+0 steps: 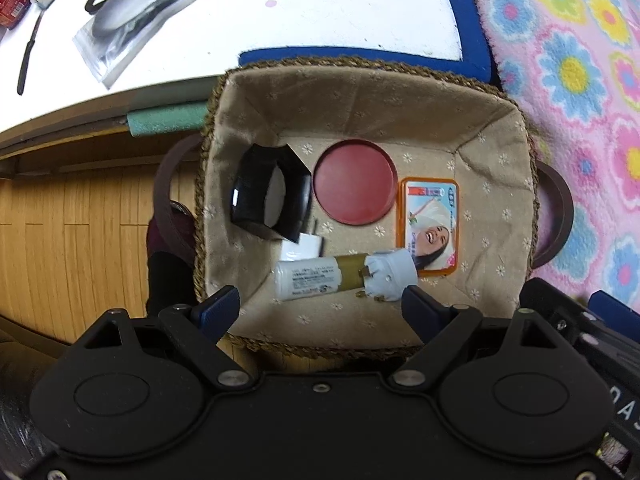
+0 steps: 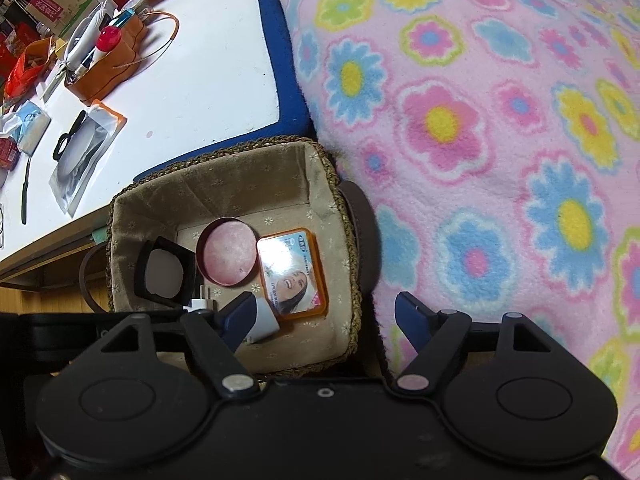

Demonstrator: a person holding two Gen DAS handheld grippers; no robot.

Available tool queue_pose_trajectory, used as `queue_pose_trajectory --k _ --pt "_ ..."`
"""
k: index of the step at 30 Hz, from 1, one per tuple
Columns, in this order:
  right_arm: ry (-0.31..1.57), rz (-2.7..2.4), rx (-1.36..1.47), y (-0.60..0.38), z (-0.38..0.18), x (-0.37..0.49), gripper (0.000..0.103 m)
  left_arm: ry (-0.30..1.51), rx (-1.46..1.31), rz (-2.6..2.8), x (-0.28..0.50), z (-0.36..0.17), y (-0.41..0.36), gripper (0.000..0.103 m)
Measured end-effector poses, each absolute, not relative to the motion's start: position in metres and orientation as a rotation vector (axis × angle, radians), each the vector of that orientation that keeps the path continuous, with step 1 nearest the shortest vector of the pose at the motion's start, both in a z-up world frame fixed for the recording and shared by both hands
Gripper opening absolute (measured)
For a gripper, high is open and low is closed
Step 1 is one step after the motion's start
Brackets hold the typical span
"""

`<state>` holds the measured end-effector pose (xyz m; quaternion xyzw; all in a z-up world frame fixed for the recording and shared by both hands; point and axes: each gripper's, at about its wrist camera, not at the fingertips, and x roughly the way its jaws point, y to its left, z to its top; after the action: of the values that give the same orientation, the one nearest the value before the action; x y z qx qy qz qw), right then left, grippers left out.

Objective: Organize rigid objects
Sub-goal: 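Hold both tools above the basket, then move the right tool toward the black USB stick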

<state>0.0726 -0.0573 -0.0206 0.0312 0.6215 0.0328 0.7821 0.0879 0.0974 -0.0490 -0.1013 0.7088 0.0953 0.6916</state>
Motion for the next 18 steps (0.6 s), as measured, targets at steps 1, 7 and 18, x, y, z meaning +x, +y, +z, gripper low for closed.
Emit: queue_pose_trajectory --k 1,7,18 --pt "1.341 0.068 0.069 -0.059 -0.02 0.072 0.077 1.587 -0.228 0.209 0.087 -0.05 0.096 0.084" --pt "1.327 0.054 0.063 -0.064 -0.015 0.066 0.081 1.583 -0.22 0.2 0.087 -0.049 0.091 0.084" --pt "1.326 0.038 0.045 -0.066 -0.014 0.055 0.09 1.571 -0.23 0.217 0.088 -0.047 0.097 0.084"
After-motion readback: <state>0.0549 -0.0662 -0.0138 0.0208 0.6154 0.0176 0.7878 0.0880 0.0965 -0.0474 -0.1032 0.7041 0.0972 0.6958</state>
